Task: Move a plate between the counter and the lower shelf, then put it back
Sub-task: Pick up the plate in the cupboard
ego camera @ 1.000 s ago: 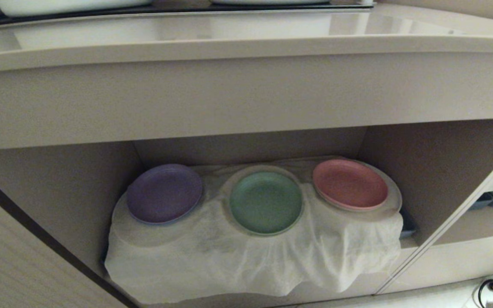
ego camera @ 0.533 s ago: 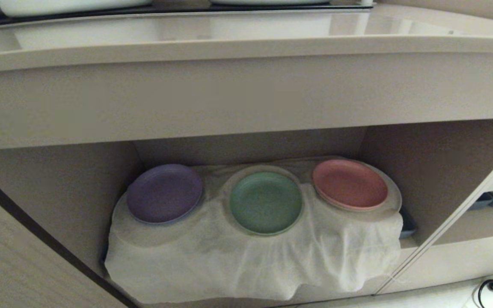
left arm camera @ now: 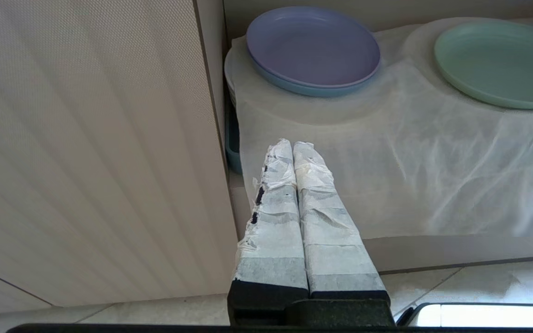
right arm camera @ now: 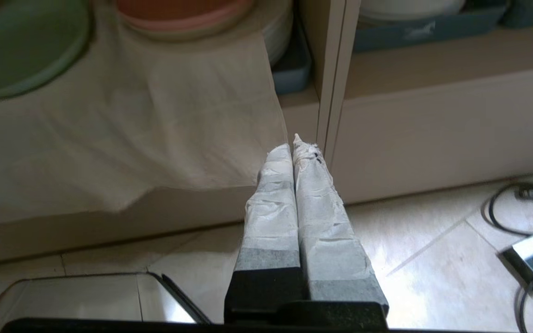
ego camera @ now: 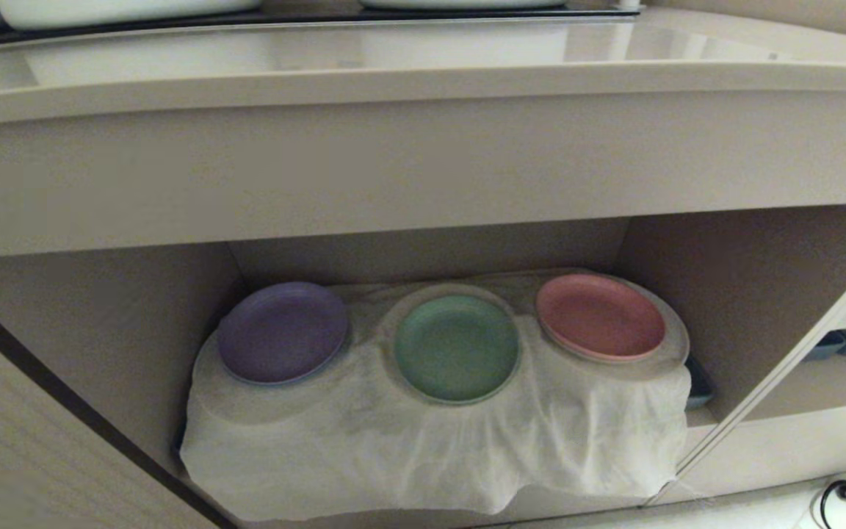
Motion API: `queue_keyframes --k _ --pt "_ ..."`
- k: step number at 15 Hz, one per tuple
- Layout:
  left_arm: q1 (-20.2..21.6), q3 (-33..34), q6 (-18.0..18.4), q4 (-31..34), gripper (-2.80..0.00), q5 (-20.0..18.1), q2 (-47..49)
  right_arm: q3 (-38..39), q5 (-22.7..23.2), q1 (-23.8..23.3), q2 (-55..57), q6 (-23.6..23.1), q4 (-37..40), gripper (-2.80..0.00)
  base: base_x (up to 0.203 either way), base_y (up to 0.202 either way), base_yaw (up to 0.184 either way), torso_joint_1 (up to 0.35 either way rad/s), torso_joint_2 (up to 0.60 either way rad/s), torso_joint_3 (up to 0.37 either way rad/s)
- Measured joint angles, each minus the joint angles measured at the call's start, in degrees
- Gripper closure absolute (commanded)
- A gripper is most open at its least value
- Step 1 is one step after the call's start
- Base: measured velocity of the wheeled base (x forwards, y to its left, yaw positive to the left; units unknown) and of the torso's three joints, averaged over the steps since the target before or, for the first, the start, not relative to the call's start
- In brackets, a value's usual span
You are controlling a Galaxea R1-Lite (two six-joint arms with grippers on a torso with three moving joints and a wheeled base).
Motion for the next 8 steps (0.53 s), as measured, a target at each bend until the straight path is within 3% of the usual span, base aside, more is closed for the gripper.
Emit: queue_keyframes --k 8 --pt "0.0 0.0 0.0 0.0 0.0 0.0 0.0 3.2 -2.4 0.4 -8.4 -3.6 -5.4 0.0 0.0 0.0 0.0 0.0 0.0 0.0"
